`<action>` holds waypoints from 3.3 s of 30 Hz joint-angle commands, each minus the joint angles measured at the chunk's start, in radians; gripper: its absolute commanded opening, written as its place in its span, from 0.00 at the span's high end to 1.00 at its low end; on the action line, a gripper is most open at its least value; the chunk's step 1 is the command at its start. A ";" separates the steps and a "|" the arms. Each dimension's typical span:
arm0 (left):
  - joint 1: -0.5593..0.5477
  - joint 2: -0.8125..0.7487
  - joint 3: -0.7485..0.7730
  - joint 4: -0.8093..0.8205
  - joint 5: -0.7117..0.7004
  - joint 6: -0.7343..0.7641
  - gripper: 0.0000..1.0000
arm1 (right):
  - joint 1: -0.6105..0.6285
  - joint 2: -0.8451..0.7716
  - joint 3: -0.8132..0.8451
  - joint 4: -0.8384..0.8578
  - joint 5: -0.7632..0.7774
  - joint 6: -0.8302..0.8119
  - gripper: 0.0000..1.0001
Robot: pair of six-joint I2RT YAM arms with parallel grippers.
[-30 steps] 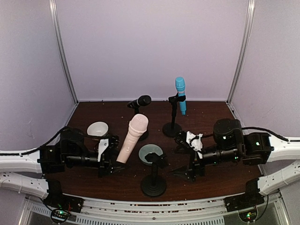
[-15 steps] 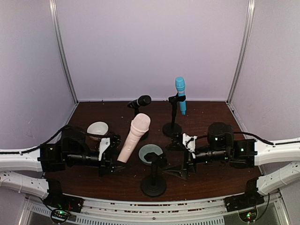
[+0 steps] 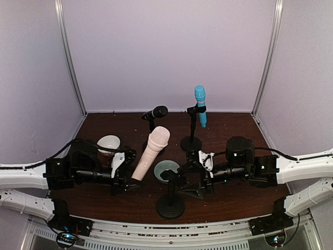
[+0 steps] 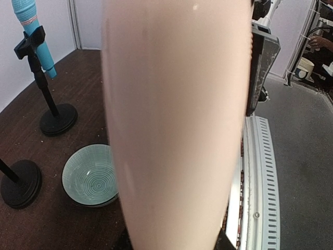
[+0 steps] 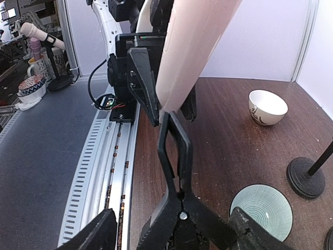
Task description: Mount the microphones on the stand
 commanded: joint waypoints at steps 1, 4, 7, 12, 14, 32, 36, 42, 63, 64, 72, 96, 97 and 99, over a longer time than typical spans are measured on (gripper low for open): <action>0.007 0.008 0.040 0.043 0.006 0.013 0.99 | -0.001 -0.001 -0.002 0.055 -0.025 -0.001 0.27; 0.007 0.017 0.042 0.051 0.008 0.010 0.99 | -0.001 -0.001 -0.002 0.053 -0.017 -0.004 0.35; 0.007 0.024 0.044 0.054 0.012 0.011 0.99 | -0.002 0.008 0.004 0.039 -0.008 -0.011 0.49; 0.006 0.026 0.056 0.046 0.009 0.027 0.99 | -0.002 0.010 -0.004 0.037 0.006 -0.013 0.66; 0.007 0.030 0.057 0.041 0.007 0.038 0.99 | -0.002 0.009 -0.008 0.041 0.006 -0.011 0.73; -0.063 0.133 0.074 0.059 -0.004 0.108 1.00 | -0.003 0.040 -0.011 0.088 -0.010 0.051 0.93; -0.084 0.157 0.080 0.055 -0.039 0.105 1.00 | -0.001 0.055 -0.004 0.097 -0.011 0.069 0.94; -0.104 0.193 0.095 0.045 -0.104 0.103 1.00 | -0.001 0.072 -0.003 0.137 -0.016 0.113 0.94; -0.125 0.284 0.136 0.022 -0.131 0.097 1.00 | 0.001 0.075 -0.017 0.158 0.033 0.198 0.51; -0.125 0.284 0.136 0.023 -0.131 0.096 1.00 | 0.000 0.067 -0.018 0.152 0.048 0.201 0.45; -0.125 0.274 0.131 0.022 -0.187 0.051 0.59 | 0.000 -0.012 -0.035 0.066 0.117 0.211 0.23; -0.125 0.290 0.316 0.009 -0.013 0.088 0.28 | 0.000 -0.277 -0.119 -0.206 0.187 0.248 0.13; -0.125 0.310 0.333 -0.009 0.001 0.095 0.32 | 0.000 -0.275 -0.117 -0.207 0.187 0.248 0.13; -0.125 0.330 0.356 -0.040 0.014 0.105 0.41 | 0.000 -0.275 -0.113 -0.211 0.187 0.247 0.13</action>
